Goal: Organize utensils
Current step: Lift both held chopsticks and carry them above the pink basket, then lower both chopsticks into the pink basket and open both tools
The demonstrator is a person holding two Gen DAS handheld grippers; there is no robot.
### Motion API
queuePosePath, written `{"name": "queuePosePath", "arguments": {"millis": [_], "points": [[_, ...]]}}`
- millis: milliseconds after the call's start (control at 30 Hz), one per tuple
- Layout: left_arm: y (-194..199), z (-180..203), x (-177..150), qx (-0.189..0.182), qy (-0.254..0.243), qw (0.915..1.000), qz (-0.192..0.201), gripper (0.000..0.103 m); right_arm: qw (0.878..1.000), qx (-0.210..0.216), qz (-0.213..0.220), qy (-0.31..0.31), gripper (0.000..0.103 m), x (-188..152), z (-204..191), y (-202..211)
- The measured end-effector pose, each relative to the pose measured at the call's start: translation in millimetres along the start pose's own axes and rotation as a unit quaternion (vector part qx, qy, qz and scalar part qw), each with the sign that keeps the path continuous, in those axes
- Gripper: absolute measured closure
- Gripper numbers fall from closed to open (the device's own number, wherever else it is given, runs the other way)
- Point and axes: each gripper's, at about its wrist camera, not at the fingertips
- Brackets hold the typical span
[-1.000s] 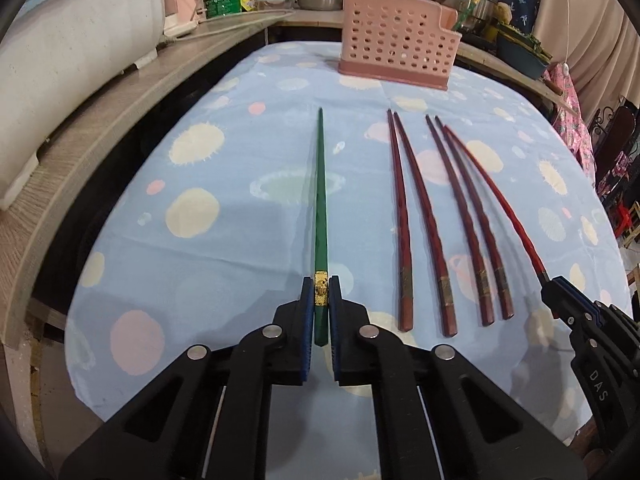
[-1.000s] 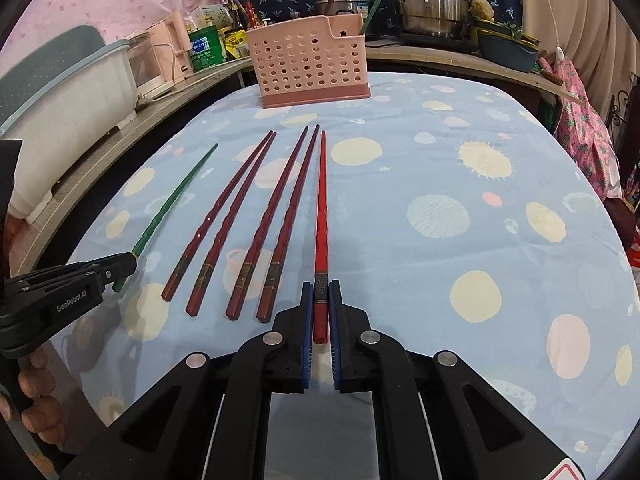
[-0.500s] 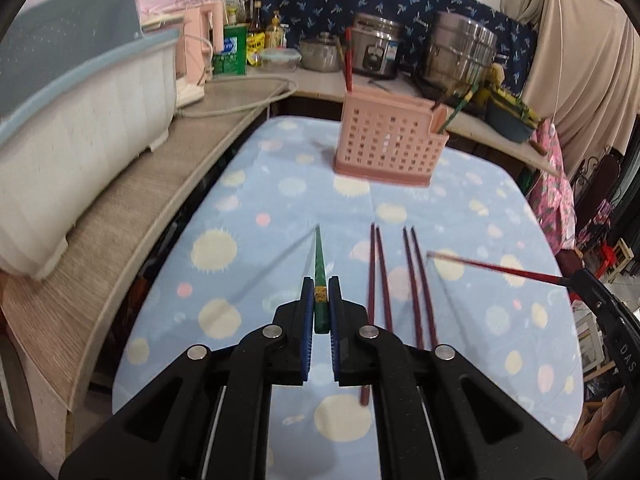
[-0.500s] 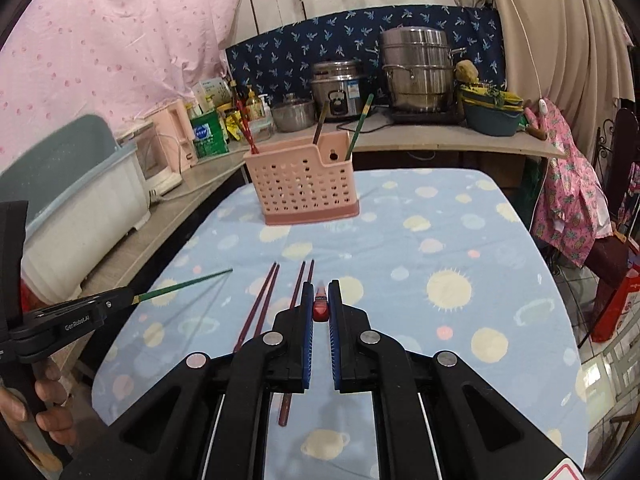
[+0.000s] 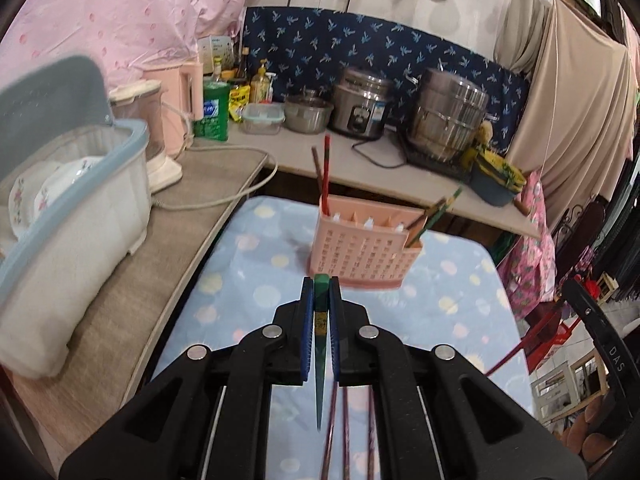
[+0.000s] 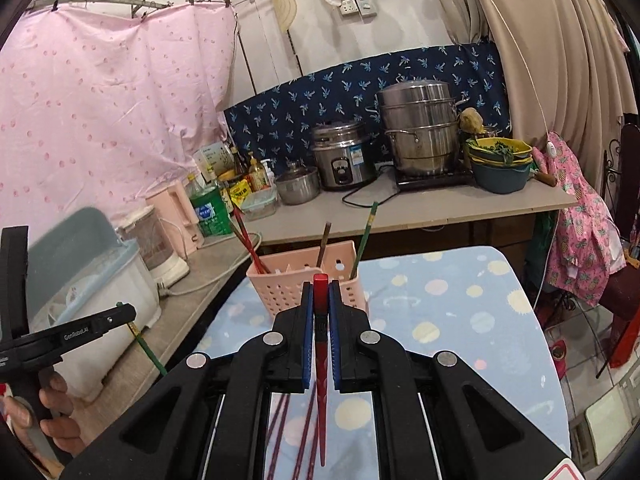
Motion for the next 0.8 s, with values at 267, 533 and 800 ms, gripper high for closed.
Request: {"name": "queuePosePath", "arguments": {"millis": [267,533,800], "points": [[-2.6,18.8,88.5,-0.016,0.001,0.9971,0.074,0.096,0.996,0.043,0.059,-0.047,0.096,82.3,-6.4,-38.4],[-28.8,28.9,159.1,-0.020,0.010,0.9898,0.141,0.096,0.993,0.048,0.093,-0.060,0.096,135.9,-14.0,-93.4],[-95.2,21.1,165.6,-0.003,0.022,0.9931,0.115,0.096,0.996,0.031,0.062,-0.057,0.096,129.3,-5.1,-162.2]]}}
Point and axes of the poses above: each gripper's, at about its wrist camera, not at the fingertips, and y roughly against the way its jaws point, z to its right, x to its top, and after that the axes turned 4 degrees about -x, right-handed
